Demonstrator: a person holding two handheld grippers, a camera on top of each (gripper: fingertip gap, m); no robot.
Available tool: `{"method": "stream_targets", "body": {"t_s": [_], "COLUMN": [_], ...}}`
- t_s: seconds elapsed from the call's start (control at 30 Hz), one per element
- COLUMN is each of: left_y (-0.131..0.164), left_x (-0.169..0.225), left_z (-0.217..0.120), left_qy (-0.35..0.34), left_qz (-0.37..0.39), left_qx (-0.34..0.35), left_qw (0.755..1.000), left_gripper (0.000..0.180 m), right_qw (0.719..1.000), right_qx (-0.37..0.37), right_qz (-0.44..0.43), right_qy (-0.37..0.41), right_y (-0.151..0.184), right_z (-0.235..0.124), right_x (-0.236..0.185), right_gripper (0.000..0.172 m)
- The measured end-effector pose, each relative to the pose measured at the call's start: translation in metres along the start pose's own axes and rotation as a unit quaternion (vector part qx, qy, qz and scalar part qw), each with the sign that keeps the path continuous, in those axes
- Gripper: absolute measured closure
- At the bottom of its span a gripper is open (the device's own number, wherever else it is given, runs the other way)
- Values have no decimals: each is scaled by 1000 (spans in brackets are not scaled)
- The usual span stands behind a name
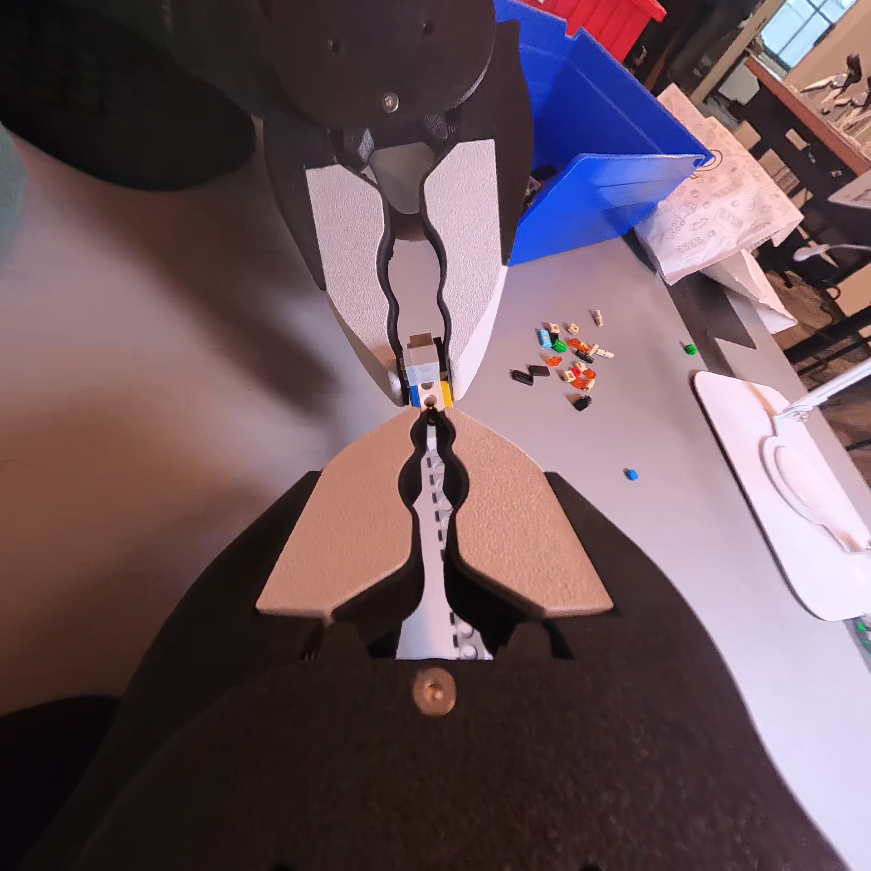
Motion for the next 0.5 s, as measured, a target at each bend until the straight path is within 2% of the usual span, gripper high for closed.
{"method": "stream_targets", "body": {"t_s": [0.17, 0.23, 0.27, 0.33, 0.4, 0.5], "left_y": [-5, 22, 25, -6, -17, -3], "left_x": [-2, -3, 2, -1, -14, -12], "left_z": [-3, 5, 8, -9, -21, -18], "left_qy": [-1, -9, -4, -18, 9, 81], "left_qz": [4, 33, 24, 16, -41, -159], "left_qx": [0, -90, -71, 8, 20, 26], "left_qw": [1000, 995, 997, 1000, 999, 984], "left_gripper": [161, 160, 160, 161, 161, 161], "right_qw": [999, 991, 989, 989, 989, 983], "right_qx": [31, 128, 146, 139, 136, 150], "right_qz": [-4, 16, 6, -23, 27, 96], "right_qy": [-6, -24, -17, 32, 49, 44], "right_y": [-6, -34, -47, -53, -42, -35], "right_z": [-5, -20, -29, -42, -49, -60], "right_x": [1, 1, 4, 16, 30, 46], "right_gripper": [169, 169, 169, 168, 168, 168]}}
Point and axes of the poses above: each gripper's, where its closed fingertips meet, z out along the fingers, y out of its underside, x = y × z across the jaws, the point moved 3 cm from there along -z, back along the fingers, and after that the axes turned 1 degree about -y, right-handed, at the moved point
